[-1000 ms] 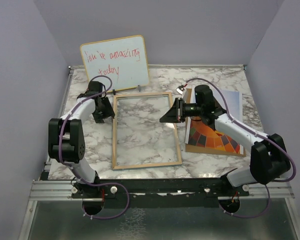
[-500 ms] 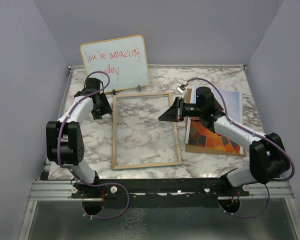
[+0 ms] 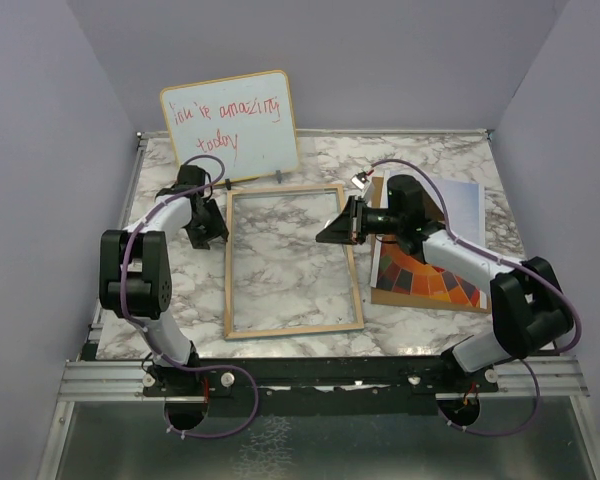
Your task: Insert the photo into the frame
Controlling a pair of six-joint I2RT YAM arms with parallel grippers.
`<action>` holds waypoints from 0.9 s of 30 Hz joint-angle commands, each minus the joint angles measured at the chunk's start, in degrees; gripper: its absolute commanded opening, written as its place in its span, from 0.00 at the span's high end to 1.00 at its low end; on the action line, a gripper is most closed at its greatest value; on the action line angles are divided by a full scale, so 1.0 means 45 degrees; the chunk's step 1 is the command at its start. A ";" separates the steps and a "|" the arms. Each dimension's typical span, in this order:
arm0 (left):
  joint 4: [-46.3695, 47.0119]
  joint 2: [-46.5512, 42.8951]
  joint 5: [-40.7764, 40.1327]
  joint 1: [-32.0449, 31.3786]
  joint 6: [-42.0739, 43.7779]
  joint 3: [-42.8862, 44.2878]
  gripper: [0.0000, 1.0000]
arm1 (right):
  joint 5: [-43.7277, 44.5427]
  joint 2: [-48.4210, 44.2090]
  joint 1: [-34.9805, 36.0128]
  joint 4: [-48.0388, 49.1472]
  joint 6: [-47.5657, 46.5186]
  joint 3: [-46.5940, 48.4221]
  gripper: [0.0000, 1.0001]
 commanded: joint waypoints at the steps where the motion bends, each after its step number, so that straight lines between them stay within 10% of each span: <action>1: 0.0375 0.0320 0.0475 0.0049 0.0127 -0.0219 0.47 | 0.0014 0.0285 0.0004 0.0773 -0.0329 0.0140 0.99; 12: 0.0565 0.0738 0.0646 0.0049 0.0203 -0.0222 0.48 | 0.0170 0.0863 0.0004 -0.0161 -0.0757 0.0338 0.99; 27: 0.0643 0.1090 0.0639 0.0049 0.0339 -0.0107 0.50 | 0.2003 0.0933 -0.0001 -0.2643 -0.1206 0.0586 0.38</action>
